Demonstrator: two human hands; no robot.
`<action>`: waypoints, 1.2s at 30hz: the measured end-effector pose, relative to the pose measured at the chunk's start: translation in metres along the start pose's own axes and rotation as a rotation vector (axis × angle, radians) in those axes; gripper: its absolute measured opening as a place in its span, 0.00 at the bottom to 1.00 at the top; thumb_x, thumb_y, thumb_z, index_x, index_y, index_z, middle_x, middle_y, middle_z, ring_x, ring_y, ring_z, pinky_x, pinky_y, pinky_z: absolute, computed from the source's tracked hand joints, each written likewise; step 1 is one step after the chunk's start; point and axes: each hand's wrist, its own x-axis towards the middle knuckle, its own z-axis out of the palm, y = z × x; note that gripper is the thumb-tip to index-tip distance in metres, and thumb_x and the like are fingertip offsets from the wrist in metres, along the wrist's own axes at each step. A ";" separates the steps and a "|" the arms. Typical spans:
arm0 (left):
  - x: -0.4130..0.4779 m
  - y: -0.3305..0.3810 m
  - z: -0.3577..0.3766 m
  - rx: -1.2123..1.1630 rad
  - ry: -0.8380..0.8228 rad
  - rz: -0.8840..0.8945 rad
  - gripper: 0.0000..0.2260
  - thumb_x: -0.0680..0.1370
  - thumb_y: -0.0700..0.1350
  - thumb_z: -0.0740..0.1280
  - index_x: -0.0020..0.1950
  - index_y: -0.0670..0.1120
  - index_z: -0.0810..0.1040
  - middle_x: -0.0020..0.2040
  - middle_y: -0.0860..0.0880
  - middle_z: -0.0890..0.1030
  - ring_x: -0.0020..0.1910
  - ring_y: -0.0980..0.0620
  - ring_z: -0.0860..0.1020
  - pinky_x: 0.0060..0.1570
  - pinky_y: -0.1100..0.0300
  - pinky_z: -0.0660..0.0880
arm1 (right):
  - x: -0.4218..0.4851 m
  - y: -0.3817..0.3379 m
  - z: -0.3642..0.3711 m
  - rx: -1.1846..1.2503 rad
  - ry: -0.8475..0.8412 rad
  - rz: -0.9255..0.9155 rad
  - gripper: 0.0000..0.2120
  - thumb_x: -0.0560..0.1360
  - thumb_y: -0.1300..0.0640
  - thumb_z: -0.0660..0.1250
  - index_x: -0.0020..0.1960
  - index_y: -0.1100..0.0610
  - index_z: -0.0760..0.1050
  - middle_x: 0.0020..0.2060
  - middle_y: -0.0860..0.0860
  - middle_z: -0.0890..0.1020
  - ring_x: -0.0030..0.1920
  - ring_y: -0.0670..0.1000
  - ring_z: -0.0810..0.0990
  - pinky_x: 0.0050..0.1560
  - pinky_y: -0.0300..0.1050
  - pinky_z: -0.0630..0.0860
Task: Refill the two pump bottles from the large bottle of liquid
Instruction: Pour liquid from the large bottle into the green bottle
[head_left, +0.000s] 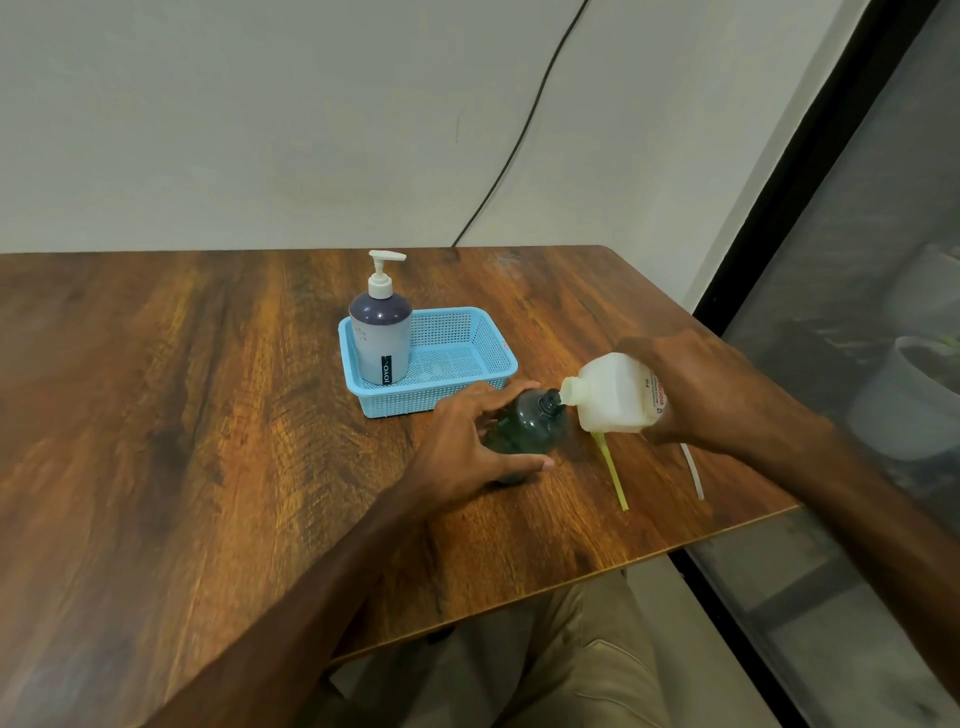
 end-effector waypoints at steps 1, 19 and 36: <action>0.000 0.000 0.000 0.000 0.001 -0.003 0.39 0.66 0.61 0.83 0.75 0.60 0.74 0.62 0.59 0.79 0.63 0.64 0.76 0.57 0.70 0.78 | -0.001 -0.001 -0.001 0.005 -0.012 0.001 0.41 0.71 0.51 0.78 0.77 0.53 0.61 0.71 0.49 0.70 0.70 0.50 0.70 0.71 0.44 0.68; 0.000 0.004 0.000 0.033 0.013 -0.017 0.39 0.66 0.61 0.83 0.75 0.57 0.76 0.62 0.56 0.80 0.62 0.58 0.77 0.59 0.57 0.81 | -0.003 -0.012 -0.014 -0.148 0.106 -0.113 0.28 0.68 0.52 0.78 0.65 0.57 0.75 0.54 0.54 0.80 0.54 0.55 0.79 0.55 0.50 0.77; 0.000 0.005 0.000 0.001 0.012 -0.019 0.38 0.66 0.59 0.84 0.74 0.60 0.75 0.62 0.58 0.80 0.62 0.61 0.77 0.61 0.55 0.81 | -0.002 -0.011 -0.014 -0.162 0.140 -0.129 0.29 0.68 0.50 0.77 0.65 0.56 0.74 0.55 0.53 0.79 0.54 0.55 0.79 0.56 0.50 0.77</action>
